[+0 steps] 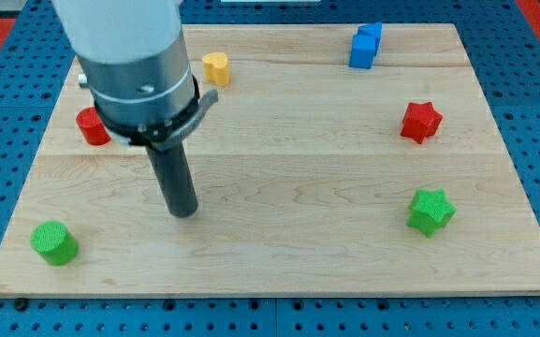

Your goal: Place the green star towards the bottom centre of the board

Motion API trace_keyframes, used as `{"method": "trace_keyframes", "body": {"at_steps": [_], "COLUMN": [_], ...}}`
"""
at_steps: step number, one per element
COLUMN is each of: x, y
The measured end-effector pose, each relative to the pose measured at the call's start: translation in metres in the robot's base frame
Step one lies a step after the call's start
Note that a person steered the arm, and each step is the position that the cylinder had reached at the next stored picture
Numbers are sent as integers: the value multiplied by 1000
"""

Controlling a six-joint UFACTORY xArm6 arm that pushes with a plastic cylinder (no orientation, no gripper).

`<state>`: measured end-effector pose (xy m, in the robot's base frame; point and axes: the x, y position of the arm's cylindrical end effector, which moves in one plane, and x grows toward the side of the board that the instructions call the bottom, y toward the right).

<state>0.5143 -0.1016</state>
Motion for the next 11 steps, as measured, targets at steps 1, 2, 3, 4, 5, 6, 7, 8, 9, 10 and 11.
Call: {"method": "trace_keyframes", "body": {"at_steps": [1,2,3,4,5,6,7,8,9,10,11], "x": [-32,-48,-60,-59,-53,-39,0,18,19,36,57], "y": [0,-10,36,156,277,355,348,275,213,144,82]}}
